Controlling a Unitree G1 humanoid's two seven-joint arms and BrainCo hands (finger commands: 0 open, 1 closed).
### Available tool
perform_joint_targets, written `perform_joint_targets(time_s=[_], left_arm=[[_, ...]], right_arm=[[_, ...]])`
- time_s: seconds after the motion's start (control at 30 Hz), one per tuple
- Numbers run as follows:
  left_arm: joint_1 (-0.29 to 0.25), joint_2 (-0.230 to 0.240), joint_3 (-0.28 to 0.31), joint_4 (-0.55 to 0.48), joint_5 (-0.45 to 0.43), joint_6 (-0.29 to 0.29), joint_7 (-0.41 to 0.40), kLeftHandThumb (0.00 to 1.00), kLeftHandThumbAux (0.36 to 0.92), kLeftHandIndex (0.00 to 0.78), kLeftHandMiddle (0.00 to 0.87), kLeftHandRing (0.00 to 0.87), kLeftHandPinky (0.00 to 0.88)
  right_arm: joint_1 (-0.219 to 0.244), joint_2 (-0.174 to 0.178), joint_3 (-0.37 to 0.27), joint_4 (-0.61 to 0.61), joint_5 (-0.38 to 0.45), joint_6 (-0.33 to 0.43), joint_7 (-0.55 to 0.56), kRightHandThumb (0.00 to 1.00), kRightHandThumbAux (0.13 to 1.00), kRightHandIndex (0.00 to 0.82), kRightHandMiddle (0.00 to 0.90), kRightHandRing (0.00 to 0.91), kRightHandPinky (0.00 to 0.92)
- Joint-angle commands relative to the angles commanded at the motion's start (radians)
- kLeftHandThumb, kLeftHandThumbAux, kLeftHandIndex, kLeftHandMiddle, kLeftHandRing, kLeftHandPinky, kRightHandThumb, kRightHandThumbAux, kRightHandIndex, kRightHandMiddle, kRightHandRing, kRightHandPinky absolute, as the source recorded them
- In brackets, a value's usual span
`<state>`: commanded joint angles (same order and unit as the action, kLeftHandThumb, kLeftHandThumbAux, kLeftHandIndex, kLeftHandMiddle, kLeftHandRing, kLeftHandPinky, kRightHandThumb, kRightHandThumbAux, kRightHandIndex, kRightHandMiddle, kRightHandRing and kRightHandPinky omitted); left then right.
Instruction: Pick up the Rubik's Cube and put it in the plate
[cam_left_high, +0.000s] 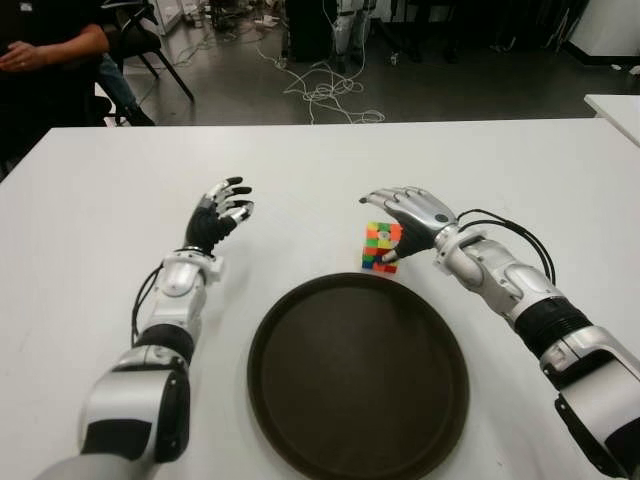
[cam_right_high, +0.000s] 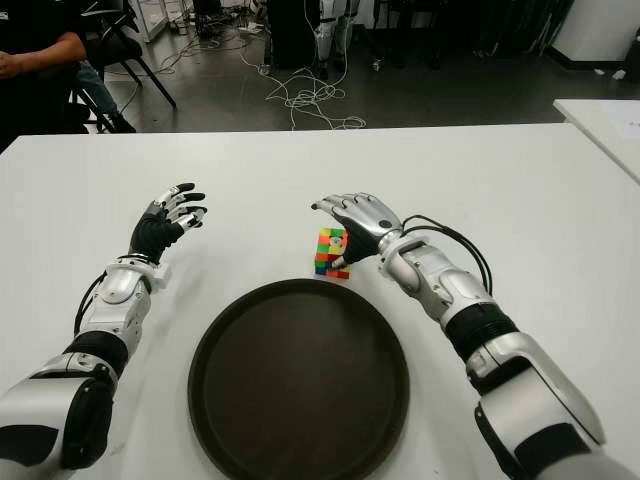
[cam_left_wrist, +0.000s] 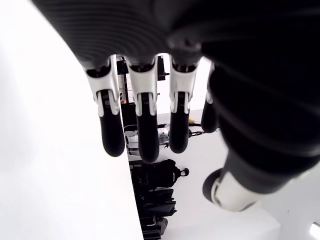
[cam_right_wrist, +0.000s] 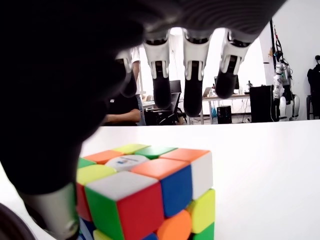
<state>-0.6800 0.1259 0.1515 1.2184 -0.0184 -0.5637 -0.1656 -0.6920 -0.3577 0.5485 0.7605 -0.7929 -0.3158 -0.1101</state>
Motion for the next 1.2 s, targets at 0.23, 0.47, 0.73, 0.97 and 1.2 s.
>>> perform_joint_targets(time_s=[0.23,0.47,0.73,0.97,1.2], left_arm=[[0.001,0.002,-0.001,0.001,0.002,-0.007,-0.002,0.104,0.780,0.204,0.266,0.288,0.329],[0.002,0.003,0.000,0.001,0.001,-0.006,-0.001,0.123,0.773,0.205,0.267,0.288,0.319],[0.003,0.004,-0.001,-0.001,0.002,-0.005,0.000,0.121,0.771,0.199,0.260,0.281,0.323],[0.003,0.004,-0.003,-0.003,0.003,0.000,0.000,0.129,0.773,0.197,0.254,0.278,0.324],[0.004,0.004,-0.006,-0.005,0.006,0.000,0.006,0.130,0.777,0.196,0.259,0.279,0.322]], right_arm=[[-0.005,0.006,0.005,0.012,-0.001,-0.012,-0.007,0.000,0.791,0.163,0.196,0.195,0.173],[-0.011,0.013,0.013,0.029,-0.005,-0.015,-0.004,0.000,0.800,0.164,0.203,0.202,0.176],[-0.022,0.022,0.022,0.054,-0.004,-0.014,0.010,0.000,0.804,0.162,0.199,0.198,0.174],[-0.035,0.031,0.032,0.090,-0.005,-0.022,0.007,0.000,0.804,0.164,0.198,0.195,0.169],[-0.044,0.035,0.044,0.125,-0.009,-0.041,-0.023,0.000,0.824,0.194,0.227,0.219,0.187]])
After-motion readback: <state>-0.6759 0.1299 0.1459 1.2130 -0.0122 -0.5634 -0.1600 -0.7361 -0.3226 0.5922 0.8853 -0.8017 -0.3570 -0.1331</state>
